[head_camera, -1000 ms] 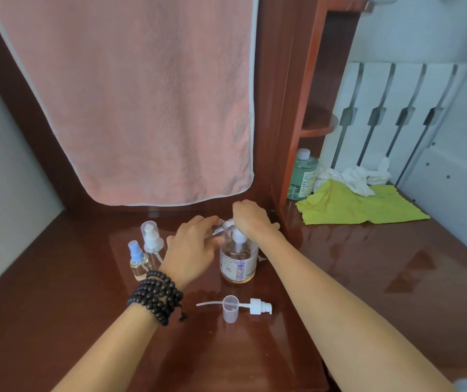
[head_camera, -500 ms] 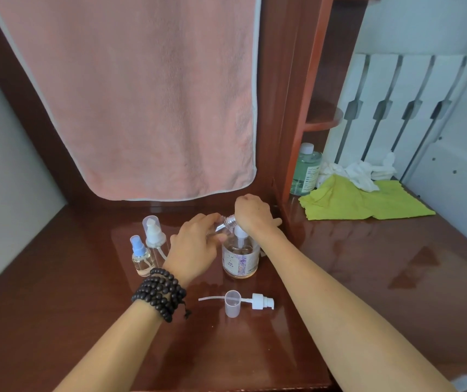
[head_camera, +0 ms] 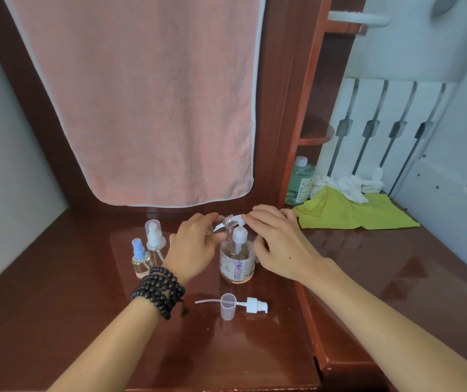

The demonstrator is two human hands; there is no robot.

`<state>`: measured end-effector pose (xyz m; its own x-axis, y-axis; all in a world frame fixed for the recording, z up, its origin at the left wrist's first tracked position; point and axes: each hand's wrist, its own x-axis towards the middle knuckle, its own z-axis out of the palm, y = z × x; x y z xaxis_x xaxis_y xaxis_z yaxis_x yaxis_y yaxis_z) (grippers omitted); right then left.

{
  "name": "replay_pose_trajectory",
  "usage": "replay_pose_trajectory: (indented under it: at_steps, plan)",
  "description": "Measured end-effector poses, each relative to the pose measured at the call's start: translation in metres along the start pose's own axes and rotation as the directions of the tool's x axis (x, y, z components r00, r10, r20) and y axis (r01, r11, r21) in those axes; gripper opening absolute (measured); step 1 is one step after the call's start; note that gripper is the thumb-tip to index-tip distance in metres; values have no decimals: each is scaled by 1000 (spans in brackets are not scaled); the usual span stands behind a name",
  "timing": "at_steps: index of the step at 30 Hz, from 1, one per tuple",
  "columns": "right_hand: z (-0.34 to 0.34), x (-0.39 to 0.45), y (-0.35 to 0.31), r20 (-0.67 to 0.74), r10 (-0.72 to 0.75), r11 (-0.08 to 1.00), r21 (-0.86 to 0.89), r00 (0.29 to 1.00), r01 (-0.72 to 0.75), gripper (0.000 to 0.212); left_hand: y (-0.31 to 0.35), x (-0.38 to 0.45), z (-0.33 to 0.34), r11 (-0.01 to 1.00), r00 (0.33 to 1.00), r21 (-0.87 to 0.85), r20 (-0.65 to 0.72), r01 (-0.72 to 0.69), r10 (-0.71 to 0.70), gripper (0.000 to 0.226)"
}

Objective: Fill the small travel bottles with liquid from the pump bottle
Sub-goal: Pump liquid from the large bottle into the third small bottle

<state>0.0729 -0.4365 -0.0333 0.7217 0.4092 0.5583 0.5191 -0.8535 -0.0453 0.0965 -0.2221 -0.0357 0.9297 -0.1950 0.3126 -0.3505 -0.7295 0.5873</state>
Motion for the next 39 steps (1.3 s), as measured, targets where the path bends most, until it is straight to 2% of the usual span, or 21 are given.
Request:
replay_pose_trajectory:
  at_steps: [5,9,12,16,20,31,39]
  plan:
    - [1,-5,-1,33,-33,999,-30,999,34,52,-3,3,0,1000,1000,17,0,-5,5,30]
    - [5,-6,0,7,-61,998,-15,998,61,51,-5,5,2,1000,1000,5,-10,-23,23,33]
    - [12,-4,0,-88,-48,999,11,995,49,49,-6,8,4,999,999,6,-16,-36,36,33]
    - [22,-4,-1,-226,58,995,88,972,-39,50,-8,10,9,999,999,11,1,-48,48,30]
    - [27,-1,-6,-184,110,984,160,977,-81,50,-9,5,12,998,999,43,15,-39,38,31]
    - [10,8,-10,-163,107,994,55,981,-99,51,2,5,7,1000,999,6,38,6,-6,32]
    - [23,-2,-14,-168,124,989,97,978,-109,55,3,-2,7,999,998,-12,51,39,-39,30]
